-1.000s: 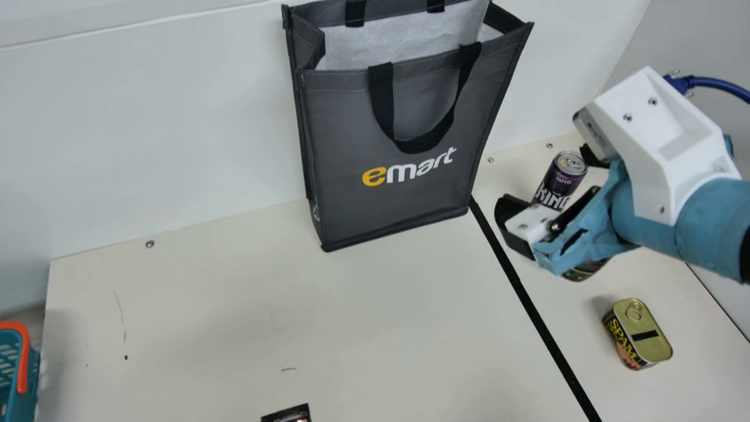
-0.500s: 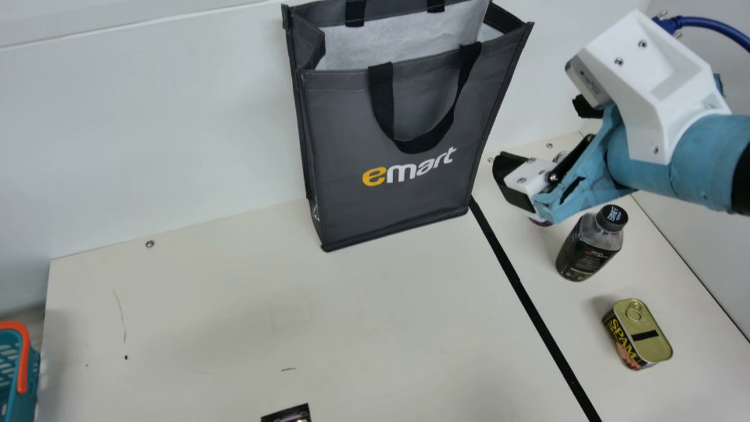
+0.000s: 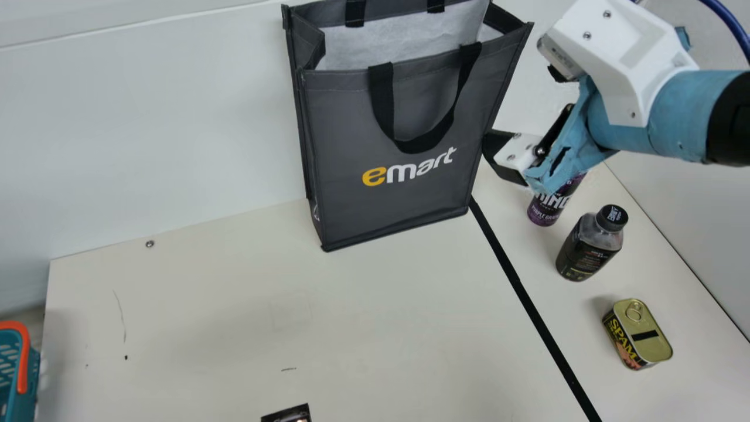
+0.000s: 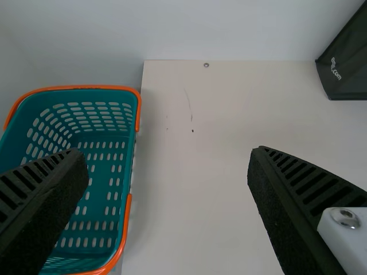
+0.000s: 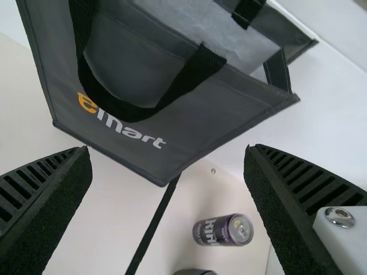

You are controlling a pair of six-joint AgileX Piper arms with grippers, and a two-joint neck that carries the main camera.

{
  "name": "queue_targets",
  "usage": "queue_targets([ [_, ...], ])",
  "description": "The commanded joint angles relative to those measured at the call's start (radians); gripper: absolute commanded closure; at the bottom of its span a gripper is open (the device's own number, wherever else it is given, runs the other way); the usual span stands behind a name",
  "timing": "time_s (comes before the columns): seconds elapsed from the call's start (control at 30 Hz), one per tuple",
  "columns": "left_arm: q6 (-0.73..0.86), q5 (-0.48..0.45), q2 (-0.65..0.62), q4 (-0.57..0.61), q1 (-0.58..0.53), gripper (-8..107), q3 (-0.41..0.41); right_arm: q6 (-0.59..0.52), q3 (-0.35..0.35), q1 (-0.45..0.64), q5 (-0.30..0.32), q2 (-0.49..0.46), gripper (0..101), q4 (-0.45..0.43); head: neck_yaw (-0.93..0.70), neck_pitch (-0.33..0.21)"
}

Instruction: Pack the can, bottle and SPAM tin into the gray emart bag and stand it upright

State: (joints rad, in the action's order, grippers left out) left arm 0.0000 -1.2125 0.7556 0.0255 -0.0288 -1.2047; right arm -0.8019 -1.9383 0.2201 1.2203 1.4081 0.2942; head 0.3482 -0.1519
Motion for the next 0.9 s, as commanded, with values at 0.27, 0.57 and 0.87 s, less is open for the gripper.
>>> queue_targets([
  [0.27,0.000,0.000,0.000,0.000,0.000,9,0.000,-0.122,-0.070,-0.017,0.000,0.057,6,0.048,0.001,-0.023],
  [0.57,0.000,0.000,0.000,0.000,0.000,9,0.000,-0.198,-0.103,-0.053,0.000,0.093,6,0.094,0.001,-0.023],
  [0.87,0.000,0.000,0.000,0.000,0.000,9,0.000,-0.252,-0.141,-0.085,0.000,0.129,6,0.130,0.001,-0.023],
])
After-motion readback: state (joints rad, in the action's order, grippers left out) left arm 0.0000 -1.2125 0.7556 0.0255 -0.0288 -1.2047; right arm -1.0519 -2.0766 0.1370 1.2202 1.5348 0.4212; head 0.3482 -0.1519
